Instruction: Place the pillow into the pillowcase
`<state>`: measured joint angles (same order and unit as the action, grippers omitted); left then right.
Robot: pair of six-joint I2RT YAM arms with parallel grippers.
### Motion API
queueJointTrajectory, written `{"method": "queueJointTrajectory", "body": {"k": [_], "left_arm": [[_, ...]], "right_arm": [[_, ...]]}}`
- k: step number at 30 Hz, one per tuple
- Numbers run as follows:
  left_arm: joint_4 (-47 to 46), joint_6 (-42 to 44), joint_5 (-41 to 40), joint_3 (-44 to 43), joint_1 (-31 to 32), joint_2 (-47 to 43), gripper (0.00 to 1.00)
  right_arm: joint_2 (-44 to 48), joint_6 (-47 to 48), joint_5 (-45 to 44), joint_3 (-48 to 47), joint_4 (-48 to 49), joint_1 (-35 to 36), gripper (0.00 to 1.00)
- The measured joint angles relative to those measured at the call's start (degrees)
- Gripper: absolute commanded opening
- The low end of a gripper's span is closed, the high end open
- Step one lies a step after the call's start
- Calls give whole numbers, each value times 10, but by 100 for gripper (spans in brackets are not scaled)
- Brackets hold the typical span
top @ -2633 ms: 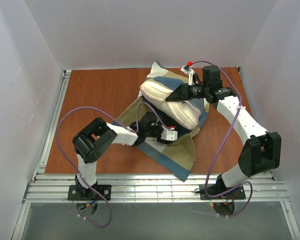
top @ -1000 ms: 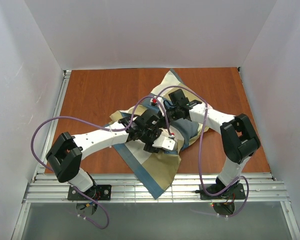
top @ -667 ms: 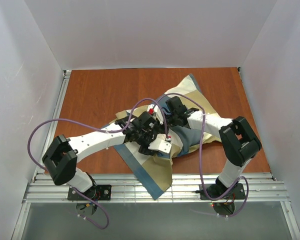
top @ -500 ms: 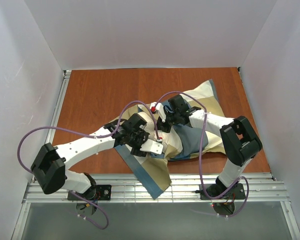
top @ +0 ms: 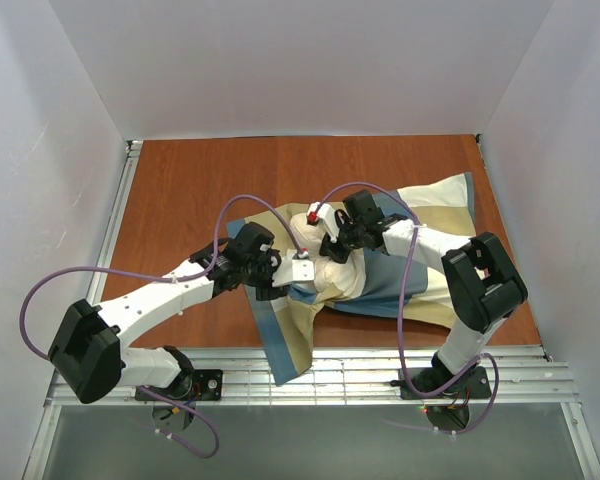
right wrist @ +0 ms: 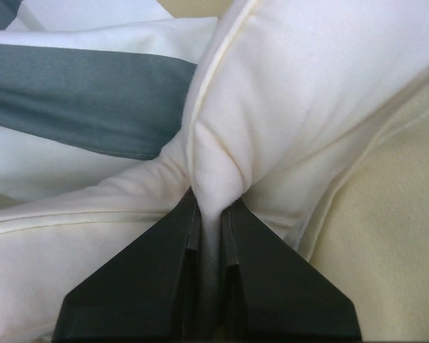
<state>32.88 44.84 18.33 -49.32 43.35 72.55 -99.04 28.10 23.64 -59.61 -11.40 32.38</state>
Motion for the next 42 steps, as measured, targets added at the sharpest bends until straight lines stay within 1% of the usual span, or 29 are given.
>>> {"method": "queueJointTrajectory", "body": {"k": [4,6,8,10,12,13,14,16,17,18,20,23,24,27,29,30,32,33,36,42], "left_arm": [[-54,-52,-31,-14,-7,0,0],[-66,-55,-30,-33,-7,0,0],[-65,-44,-16,-40,-9,-3,0],[-59,-8,12,-18,-11,-21,0],[-50,25,34,25,-12,-48,1],[-47,39,41,49,-12,-57,9],[-43,52,44,68,-13,-59,28],[-19,51,38,89,-19,-49,36],[-13,40,31,92,-23,-40,48],[-12,27,26,90,-28,-30,52],[-12,-28,14,72,-37,-16,55],[-35,-132,-3,17,-45,-1,73],[-47,-169,-5,-3,-46,5,75],[-77,-288,-9,-57,-47,34,79],[-101,-354,-15,-82,-42,65,80],[-116,-383,-34,-92,-33,89,80],[-137,-413,-63,-101,-7,129,80],[-149,-424,-81,-103,13,157,80],[-170,-436,-117,-103,49,215,75],[-205,-406,-158,-95,74,237,73]], "right_arm": [[8,9,-31,20,25,17,1],[11,9,-36,29,40,16,1],[22,10,-28,37,45,7,1],[39,11,-12,42,36,-9,1],[47,10,-4,43,18,-21,1],[47,10,1,43,12,-24,1],[44,10,6,43,8,-24,1],[33,8,13,41,-2,-23,1],[26,6,17,41,-6,-24,1],[21,4,21,40,-7,-25,1],[18,-6,26,39,-6,-26,1],[18,-19,27,40,-3,-26,1],[18,-24,27,42,-2,-27,1],[19,-35,29,44,4,-28,1],[20,-41,29,47,9,-28,1],[20,-44,29,47,9,-28,1],[20,-49,29,47,9,-28,1],[20,-51,29,47,9,-28,1],[21,-62,25,48,5,-28,1],[26,-68,33,53,4,-34,1]]}}
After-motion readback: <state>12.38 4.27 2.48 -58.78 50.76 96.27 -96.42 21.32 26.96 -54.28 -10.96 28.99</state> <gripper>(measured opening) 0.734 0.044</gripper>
